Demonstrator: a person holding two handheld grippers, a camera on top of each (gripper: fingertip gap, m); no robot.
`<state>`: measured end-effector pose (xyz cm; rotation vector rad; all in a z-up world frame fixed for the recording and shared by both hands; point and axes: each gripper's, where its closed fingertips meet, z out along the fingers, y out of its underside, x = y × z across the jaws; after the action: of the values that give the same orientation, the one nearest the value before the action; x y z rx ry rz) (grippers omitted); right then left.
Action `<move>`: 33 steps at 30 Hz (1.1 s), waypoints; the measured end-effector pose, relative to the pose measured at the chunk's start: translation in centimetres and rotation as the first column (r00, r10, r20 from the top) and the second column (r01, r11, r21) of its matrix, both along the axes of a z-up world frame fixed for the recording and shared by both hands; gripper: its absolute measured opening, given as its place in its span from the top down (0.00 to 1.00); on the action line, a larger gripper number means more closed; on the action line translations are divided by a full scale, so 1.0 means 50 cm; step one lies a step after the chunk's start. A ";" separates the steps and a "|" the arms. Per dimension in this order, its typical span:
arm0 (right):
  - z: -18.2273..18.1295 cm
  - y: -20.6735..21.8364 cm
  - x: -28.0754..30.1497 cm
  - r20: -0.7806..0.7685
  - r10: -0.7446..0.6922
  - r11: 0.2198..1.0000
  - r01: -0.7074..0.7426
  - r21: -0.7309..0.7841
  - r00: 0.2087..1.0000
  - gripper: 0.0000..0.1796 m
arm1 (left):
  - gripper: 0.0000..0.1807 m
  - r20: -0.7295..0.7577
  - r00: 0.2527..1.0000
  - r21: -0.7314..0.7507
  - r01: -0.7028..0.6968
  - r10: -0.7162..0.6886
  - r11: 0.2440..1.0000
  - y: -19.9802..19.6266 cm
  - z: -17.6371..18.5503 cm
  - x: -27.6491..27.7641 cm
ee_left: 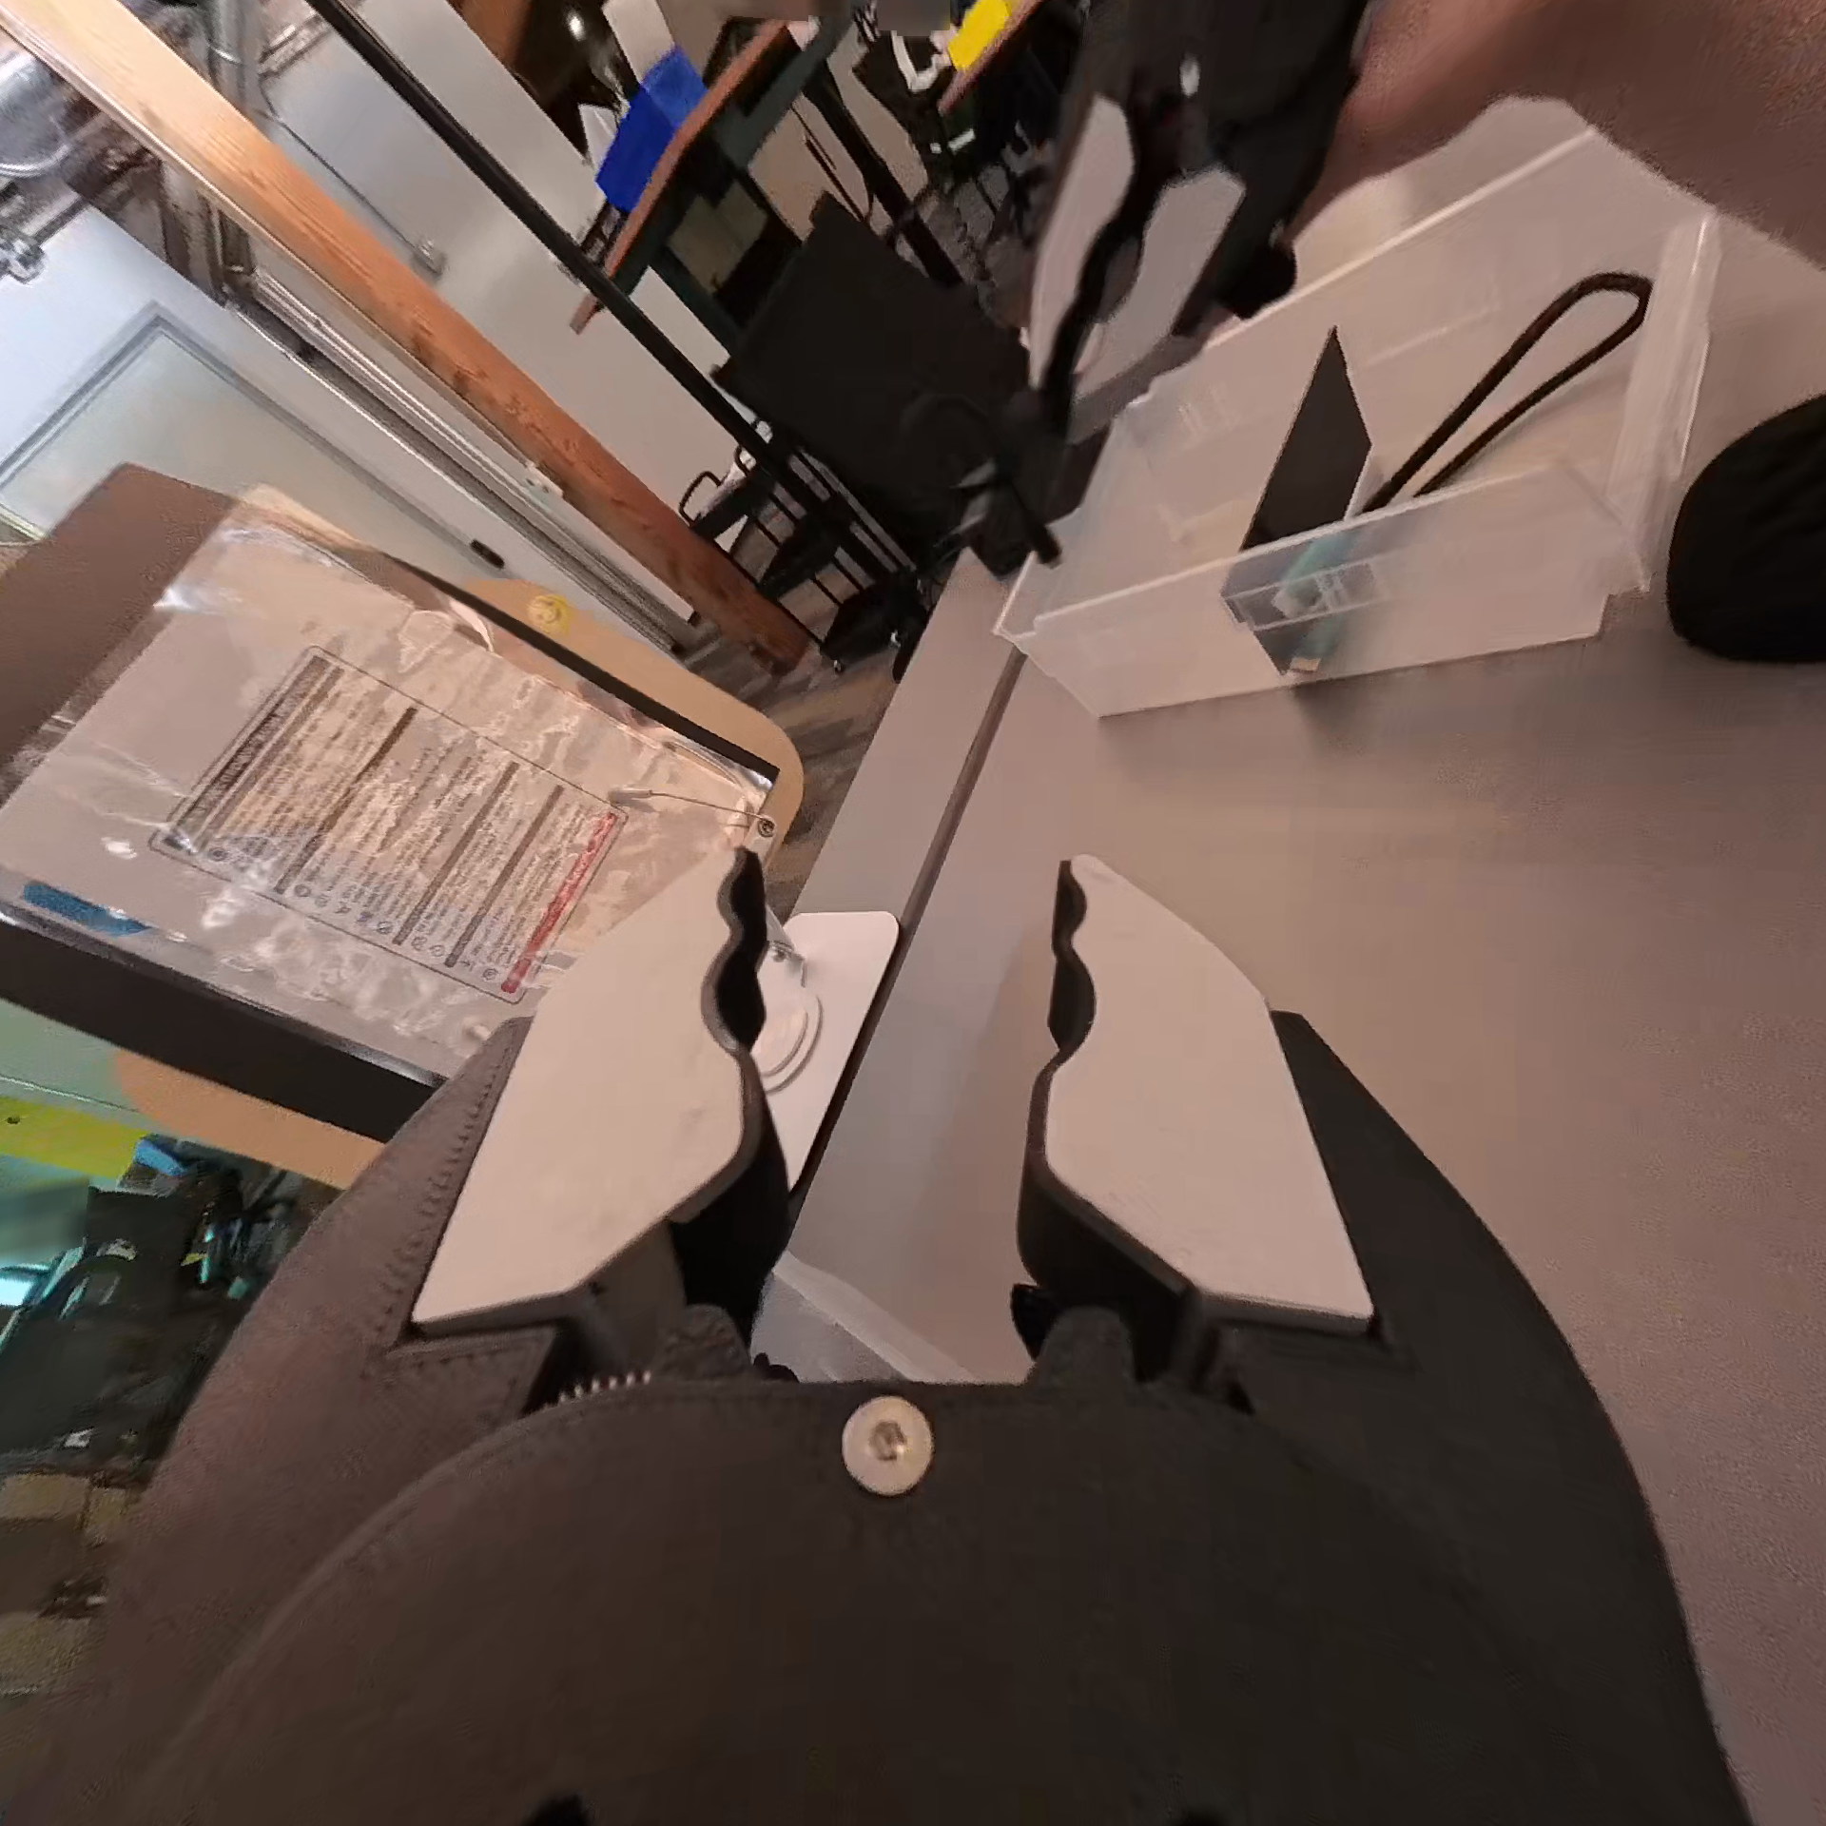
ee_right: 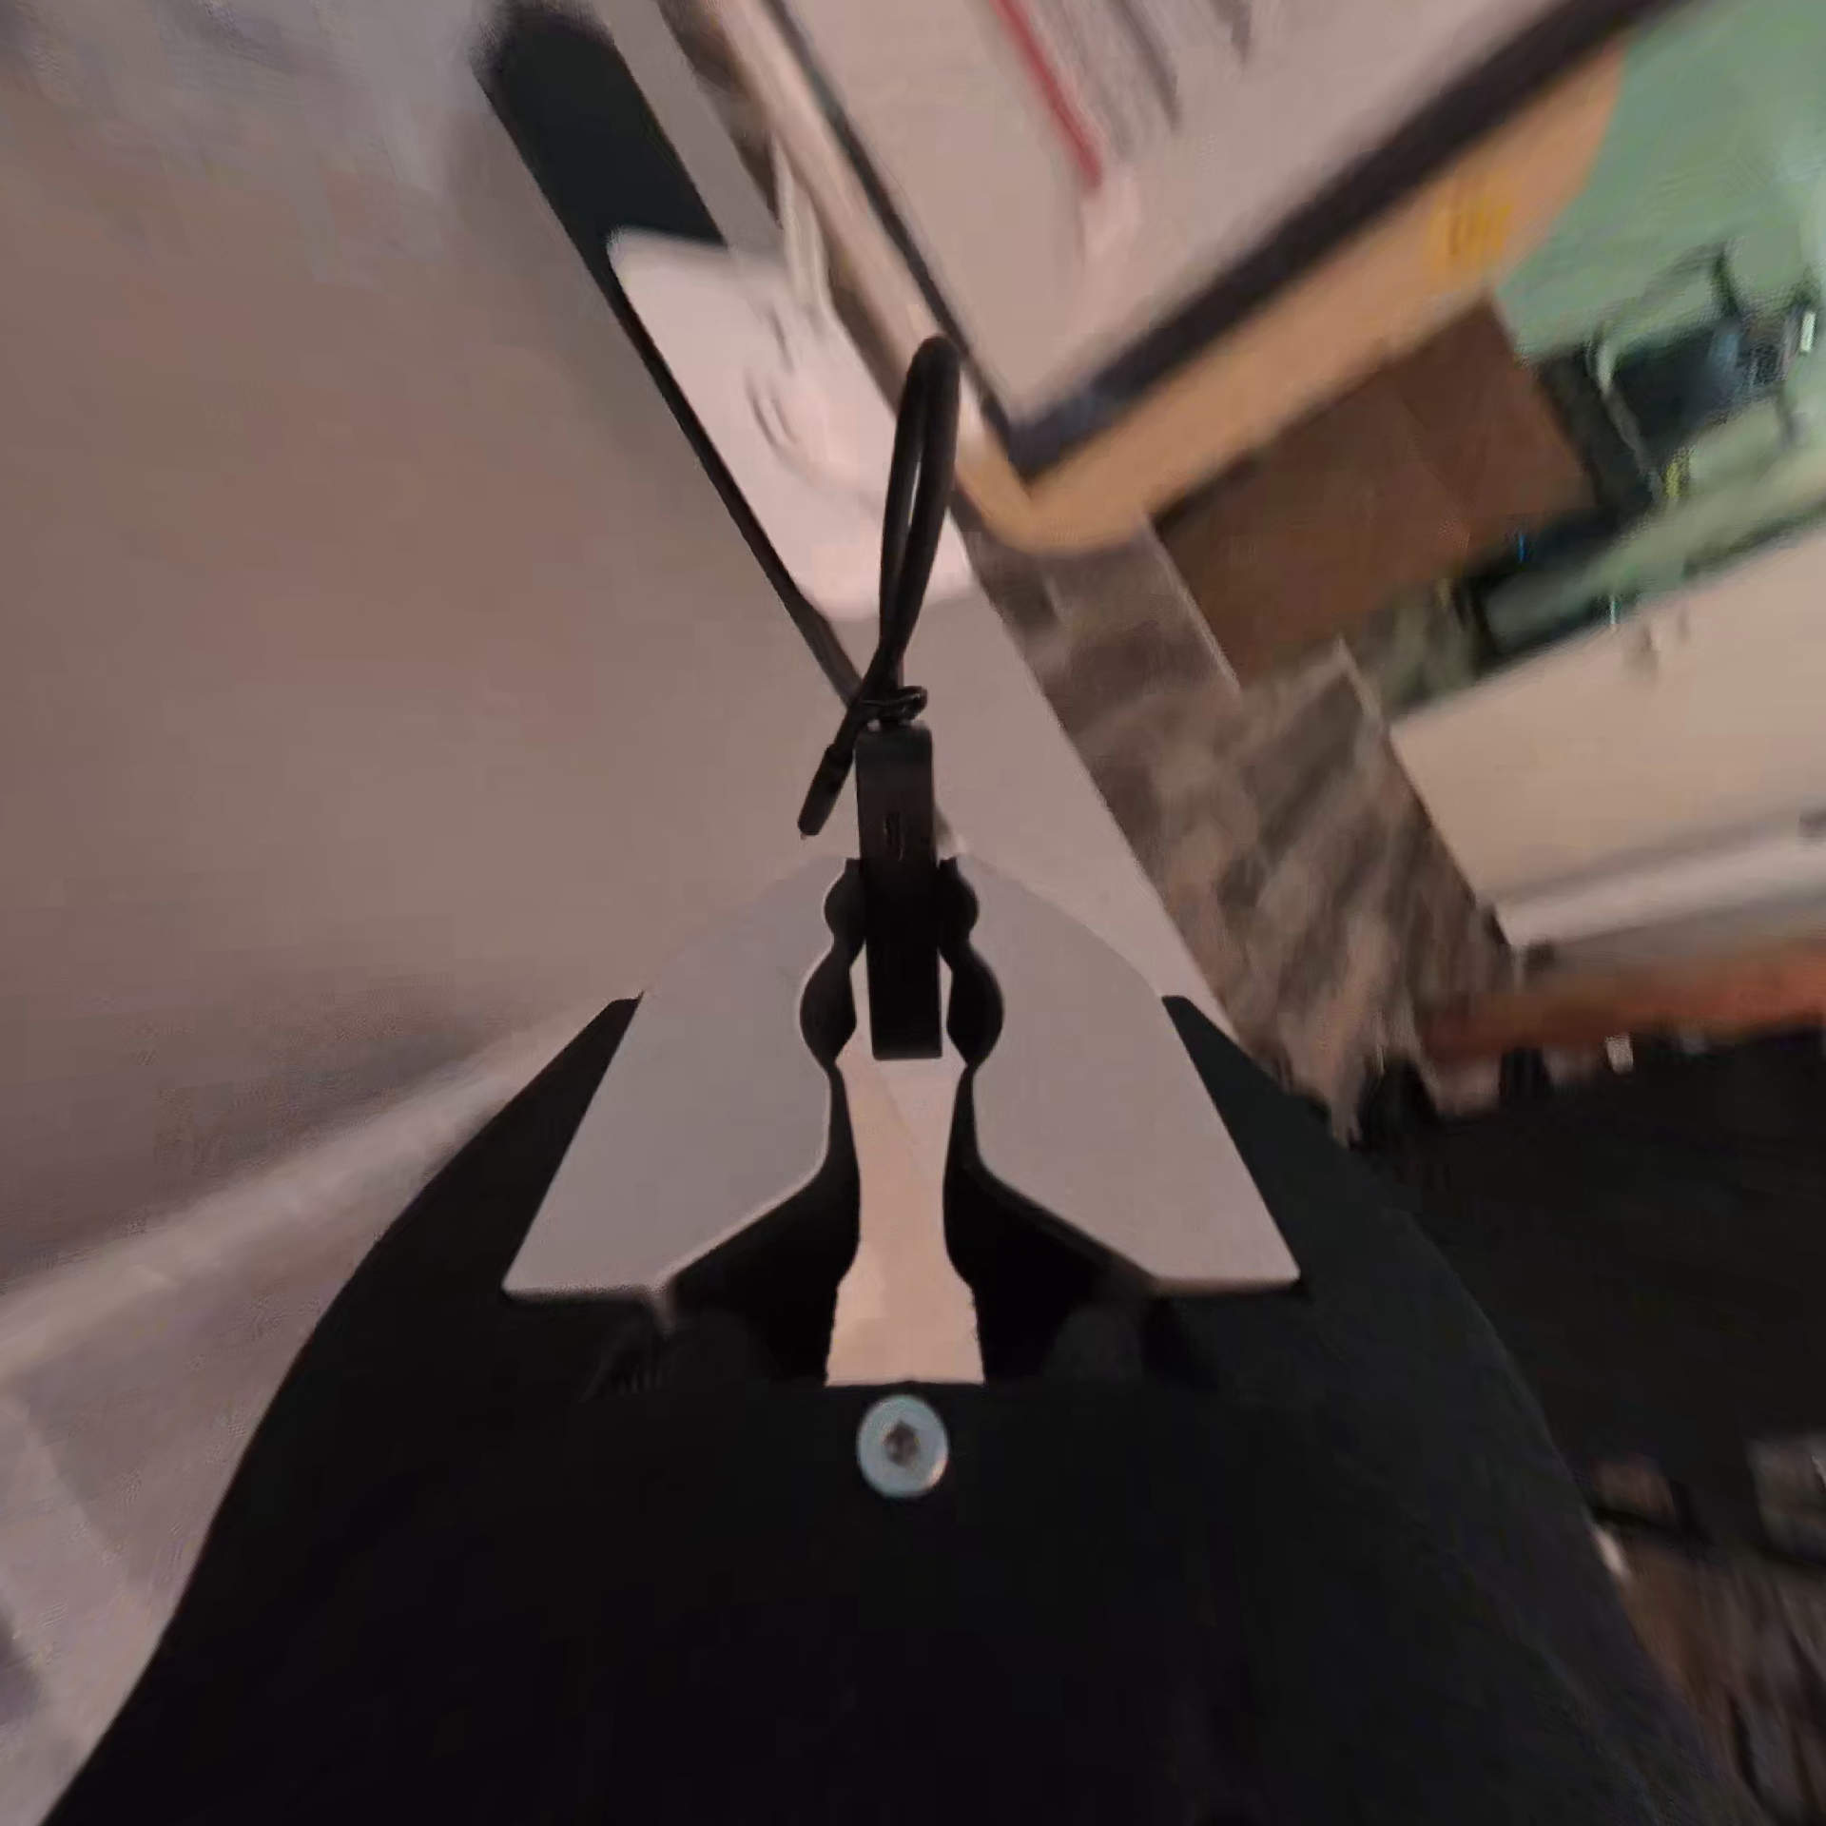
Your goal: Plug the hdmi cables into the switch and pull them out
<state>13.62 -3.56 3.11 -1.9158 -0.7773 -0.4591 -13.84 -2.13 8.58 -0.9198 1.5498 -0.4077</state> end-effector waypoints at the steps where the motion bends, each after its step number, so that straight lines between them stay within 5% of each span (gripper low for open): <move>1: -0.033 -0.010 0.060 0.019 -0.066 0.997 0.067 -0.044 0.998 0.92 | 0.70 0.007 1.000 -0.002 -0.002 0.002 1.000 0.003 0.006 -0.009; 8: -0.180 -0.043 0.228 0.107 -0.152 0.945 0.176 -0.275 0.983 0.92 | 0.72 0.042 0.998 -0.001 -0.048 0.048 0.999 0.033 0.032 -0.053; 13: -0.273 -0.056 0.308 0.244 -0.289 0.800 0.373 -0.470 0.926 0.92 | 0.73 0.054 0.996 -0.006 -0.069 0.069 0.998 0.046 0.040 -0.069; 20: -0.280 -0.059 0.314 0.196 -0.367 0.774 0.416 -0.477 0.909 0.89 | 0.73 0.051 0.995 -0.010 -0.088 0.088 0.996 0.053 0.042 -0.078; 27: -0.148 -0.088 0.282 0.121 -0.479 0.801 0.490 -0.344 0.869 0.81 | 0.72 0.020 0.982 -0.031 -0.189 0.189 0.982 0.091 0.043 -0.137; 33: 0.089 -0.040 0.108 -0.070 -0.390 0.919 0.393 0.041 0.918 0.72 | 0.73 -0.118 0.852 -0.141 -0.523 0.510 0.840 0.234 -0.017 -0.298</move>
<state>19.02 -5.54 7.56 -2.0272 -0.3320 -0.6551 -28.75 9.59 7.75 -1.4540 1.2750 -0.1119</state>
